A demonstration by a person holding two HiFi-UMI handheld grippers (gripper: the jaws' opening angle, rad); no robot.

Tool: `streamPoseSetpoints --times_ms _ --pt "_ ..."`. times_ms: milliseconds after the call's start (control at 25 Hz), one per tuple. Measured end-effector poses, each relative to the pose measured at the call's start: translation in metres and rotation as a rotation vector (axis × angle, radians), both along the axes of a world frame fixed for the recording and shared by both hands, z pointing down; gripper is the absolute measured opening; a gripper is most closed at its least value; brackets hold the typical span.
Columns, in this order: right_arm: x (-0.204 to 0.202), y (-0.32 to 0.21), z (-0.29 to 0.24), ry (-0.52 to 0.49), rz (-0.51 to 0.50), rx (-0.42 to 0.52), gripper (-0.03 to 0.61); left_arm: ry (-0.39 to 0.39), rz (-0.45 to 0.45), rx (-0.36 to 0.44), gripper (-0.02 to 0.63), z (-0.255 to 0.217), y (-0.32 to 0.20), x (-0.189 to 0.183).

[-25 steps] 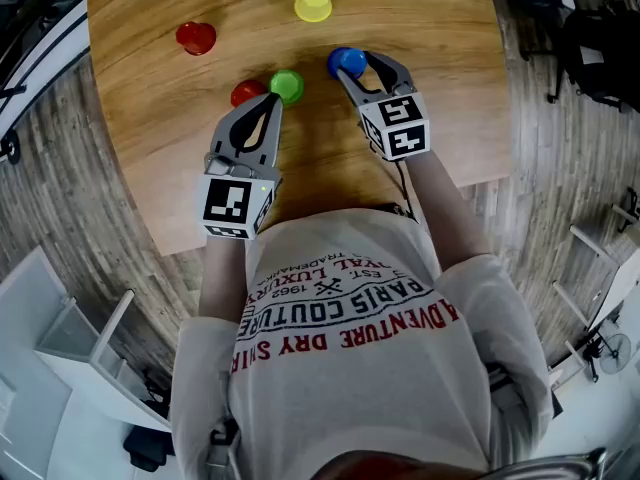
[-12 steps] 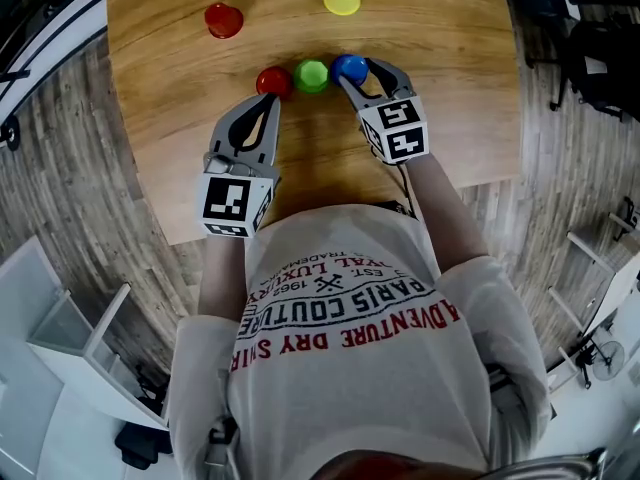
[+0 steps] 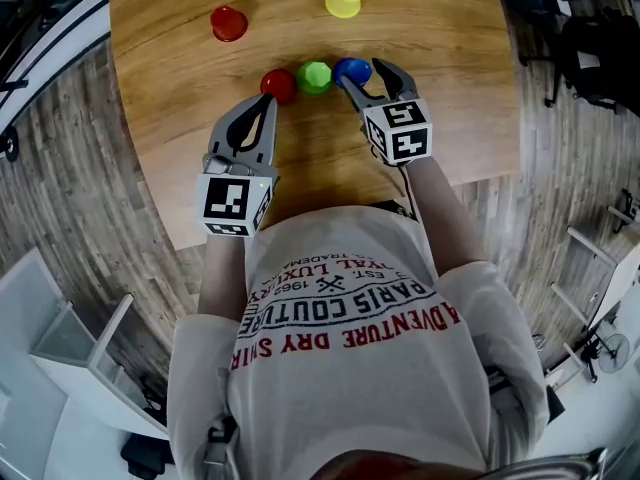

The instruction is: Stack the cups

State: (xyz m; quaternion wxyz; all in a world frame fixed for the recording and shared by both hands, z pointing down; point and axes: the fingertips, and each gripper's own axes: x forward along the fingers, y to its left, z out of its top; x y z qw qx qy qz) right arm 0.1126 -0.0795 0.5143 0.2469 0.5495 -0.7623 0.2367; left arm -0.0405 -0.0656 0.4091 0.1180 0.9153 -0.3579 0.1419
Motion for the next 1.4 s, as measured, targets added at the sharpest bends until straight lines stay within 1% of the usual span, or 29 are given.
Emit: streamPoseSetpoints --times_ms 160,320,440,560,760,1000,1200,1400 --pt "-0.013 -0.011 -0.028 0.003 -0.036 0.047 0.267 0.016 -0.025 0.009 0.017 -0.004 -0.006 -0.007" --pt "-0.031 -0.029 -0.057 -0.005 -0.102 0.088 0.267 0.027 -0.057 0.031 0.017 -0.012 -0.011 -0.012" --pt "-0.054 -0.043 -0.071 -0.015 -0.153 0.101 0.267 0.032 -0.071 0.042 0.017 -0.016 -0.013 -0.022" --pt "-0.086 -0.057 -0.075 -0.009 -0.21 0.097 0.267 0.026 -0.084 0.061 0.017 -0.02 -0.018 -0.039" --pt "-0.134 -0.078 -0.073 0.005 -0.288 0.069 0.27 0.024 -0.125 0.072 0.017 -0.024 -0.031 -0.073" --pt "-0.175 -0.11 -0.063 0.042 -0.328 0.018 0.279 0.033 -0.151 0.045 0.017 -0.014 -0.044 -0.107" --pt "-0.193 -0.133 -0.044 0.085 -0.345 -0.036 0.288 0.042 -0.142 0.038 0.017 -0.01 -0.055 -0.121" --pt "-0.201 -0.152 -0.014 0.109 -0.341 -0.104 0.291 0.053 -0.146 0.027 0.017 -0.004 -0.068 -0.133"
